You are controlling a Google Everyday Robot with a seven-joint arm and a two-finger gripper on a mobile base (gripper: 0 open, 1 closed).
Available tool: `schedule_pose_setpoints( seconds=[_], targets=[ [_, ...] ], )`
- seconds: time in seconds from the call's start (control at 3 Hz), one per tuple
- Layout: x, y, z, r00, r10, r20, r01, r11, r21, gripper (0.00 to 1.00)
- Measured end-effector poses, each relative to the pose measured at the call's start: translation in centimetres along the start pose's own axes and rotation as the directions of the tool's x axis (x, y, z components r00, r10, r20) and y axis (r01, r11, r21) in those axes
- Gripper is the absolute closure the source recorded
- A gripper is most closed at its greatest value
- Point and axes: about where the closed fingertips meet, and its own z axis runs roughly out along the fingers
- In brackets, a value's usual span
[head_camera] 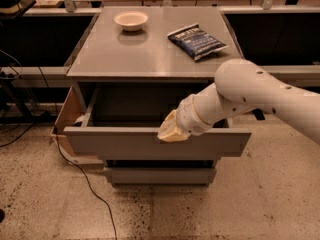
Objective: Close top drawer
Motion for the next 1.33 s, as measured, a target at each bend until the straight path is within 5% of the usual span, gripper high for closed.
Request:
schedule_pose_setpoints(
  seconds=[0.67, 1.33],
  targets=[
    [3.2, -1.4, 1.8, 0.999, -0.022, 0.047, 0.019, 0.9987, 0.048, 1.00],
    [4.9, -3.0, 4.0, 0.987, -0.116, 0.112, 0.107, 0.9912, 0.078, 1.00]
  ],
)
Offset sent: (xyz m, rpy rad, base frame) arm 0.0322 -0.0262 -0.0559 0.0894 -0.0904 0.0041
